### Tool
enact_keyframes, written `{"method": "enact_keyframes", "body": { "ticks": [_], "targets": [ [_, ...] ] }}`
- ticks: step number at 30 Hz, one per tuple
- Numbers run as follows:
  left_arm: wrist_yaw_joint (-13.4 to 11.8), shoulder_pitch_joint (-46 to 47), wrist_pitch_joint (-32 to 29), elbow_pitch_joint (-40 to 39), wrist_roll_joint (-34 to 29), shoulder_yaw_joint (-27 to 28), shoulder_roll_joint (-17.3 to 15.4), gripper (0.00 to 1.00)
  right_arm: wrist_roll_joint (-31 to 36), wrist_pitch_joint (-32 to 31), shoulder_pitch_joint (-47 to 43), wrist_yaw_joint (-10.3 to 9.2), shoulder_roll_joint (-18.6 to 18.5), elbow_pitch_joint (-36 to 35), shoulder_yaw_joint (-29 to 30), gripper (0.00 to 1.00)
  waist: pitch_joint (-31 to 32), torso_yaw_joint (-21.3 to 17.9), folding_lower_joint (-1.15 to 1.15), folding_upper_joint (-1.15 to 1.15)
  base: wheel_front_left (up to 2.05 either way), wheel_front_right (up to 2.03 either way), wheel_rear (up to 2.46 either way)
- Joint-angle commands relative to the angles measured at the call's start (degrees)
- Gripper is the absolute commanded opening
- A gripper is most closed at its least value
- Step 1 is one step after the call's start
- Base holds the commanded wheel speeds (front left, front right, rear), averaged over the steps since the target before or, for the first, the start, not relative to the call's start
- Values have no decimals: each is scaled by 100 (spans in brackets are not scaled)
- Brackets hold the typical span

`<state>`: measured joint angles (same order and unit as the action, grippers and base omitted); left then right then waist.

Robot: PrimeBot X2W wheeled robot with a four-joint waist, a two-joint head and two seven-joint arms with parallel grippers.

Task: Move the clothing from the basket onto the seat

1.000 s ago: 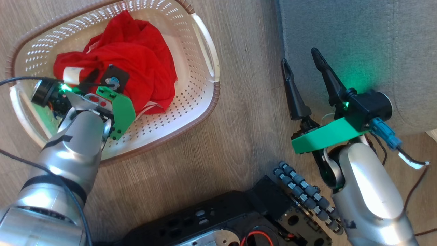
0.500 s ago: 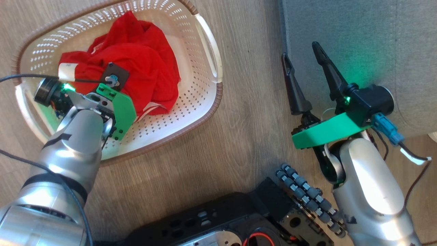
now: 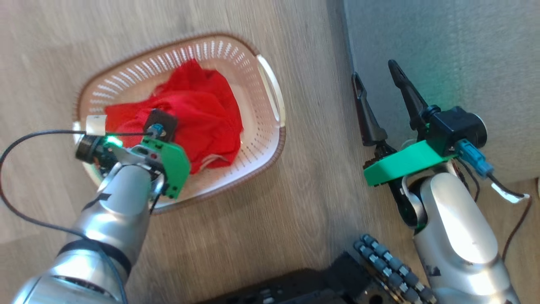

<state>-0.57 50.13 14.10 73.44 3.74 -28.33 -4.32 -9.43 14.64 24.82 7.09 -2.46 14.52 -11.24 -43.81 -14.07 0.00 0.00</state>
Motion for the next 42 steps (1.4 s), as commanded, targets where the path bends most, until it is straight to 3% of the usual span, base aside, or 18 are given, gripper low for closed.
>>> {"method": "enact_keyframes", "body": {
  "ticks": [1, 13, 29, 35, 42],
  "targets": [
    [33, -114, 79, -153, 88, 124, -14, 0, 35, 36, -265, 40, -42, -83, -48, 100, 439, 194, 0, 0, 0, 0, 0],
    [-148, -1094, 89, -1983, 534, 573, 83, 0, 317, 36, -664, 40, -42, 434, 108, 100, 2046, 713, 0, 0, 0, 0, 0],
    [217, -2551, 89, -3917, 1094, 1218, 142, 0, 479, 36, -1510, 40, -42, 806, 192, 100, 3778, 1173, 0, 0, 0, 0, 0],
    [437, -3048, 89, -4807, 1550, 1327, 143, 0, 553, 36, -1809, 40, -42, 824, 246, 100, 4130, 1307, 0, 0, 0, 0, 0],
    [473, -3440, 89, -6209, 1754, 1773, 144, 0, 468, 36, -2000, 40, -42, 593, 187, 100, 4349, 1404, 0, 0, 0, 0, 0]
  ]
}}
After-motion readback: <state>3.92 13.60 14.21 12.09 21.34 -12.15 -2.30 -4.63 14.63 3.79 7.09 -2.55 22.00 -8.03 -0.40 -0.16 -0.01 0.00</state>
